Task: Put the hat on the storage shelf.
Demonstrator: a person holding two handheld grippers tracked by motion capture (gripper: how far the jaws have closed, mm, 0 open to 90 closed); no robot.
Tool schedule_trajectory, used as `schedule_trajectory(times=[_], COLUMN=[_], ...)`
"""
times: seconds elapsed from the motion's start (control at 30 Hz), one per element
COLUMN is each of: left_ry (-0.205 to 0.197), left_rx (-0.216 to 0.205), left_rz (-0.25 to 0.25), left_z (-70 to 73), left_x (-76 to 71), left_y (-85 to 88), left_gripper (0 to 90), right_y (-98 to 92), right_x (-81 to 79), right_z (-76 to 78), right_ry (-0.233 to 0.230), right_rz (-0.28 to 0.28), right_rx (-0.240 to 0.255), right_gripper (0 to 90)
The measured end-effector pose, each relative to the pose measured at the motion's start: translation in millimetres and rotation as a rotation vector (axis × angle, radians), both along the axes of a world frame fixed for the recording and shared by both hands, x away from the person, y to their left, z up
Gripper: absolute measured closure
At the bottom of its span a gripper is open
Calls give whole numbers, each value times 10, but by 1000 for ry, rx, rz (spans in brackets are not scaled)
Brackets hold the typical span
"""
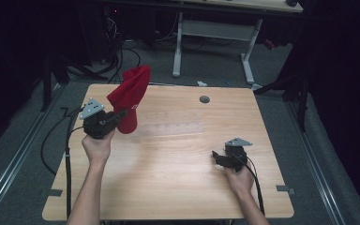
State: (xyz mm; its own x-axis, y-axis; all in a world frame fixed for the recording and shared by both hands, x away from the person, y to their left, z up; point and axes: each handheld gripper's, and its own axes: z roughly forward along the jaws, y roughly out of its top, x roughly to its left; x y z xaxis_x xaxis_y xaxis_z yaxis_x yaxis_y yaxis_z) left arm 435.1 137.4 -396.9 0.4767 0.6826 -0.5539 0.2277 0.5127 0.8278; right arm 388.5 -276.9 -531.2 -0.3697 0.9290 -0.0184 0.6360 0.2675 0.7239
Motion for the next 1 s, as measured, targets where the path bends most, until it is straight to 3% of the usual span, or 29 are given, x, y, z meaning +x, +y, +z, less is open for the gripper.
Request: schedule_trajectory(times=[0.57,0.93,1.0], left_ry=[-17,-31,-33], left_rx=[1,53,42], left_rz=[-6,-4,2], left_z=[-161,-270,-296], left_x=[191,216,212], left_y=[-35,-112,-111], left_gripper=[845,844,844], right_y=[2,5,5], right_x=[-1,-3,-3], right_z=[0,1,1], right_ry=[-1,0,0], right_rz=[2,3,4], right_rx=[-1,0,0], right_gripper=[347,347,347])
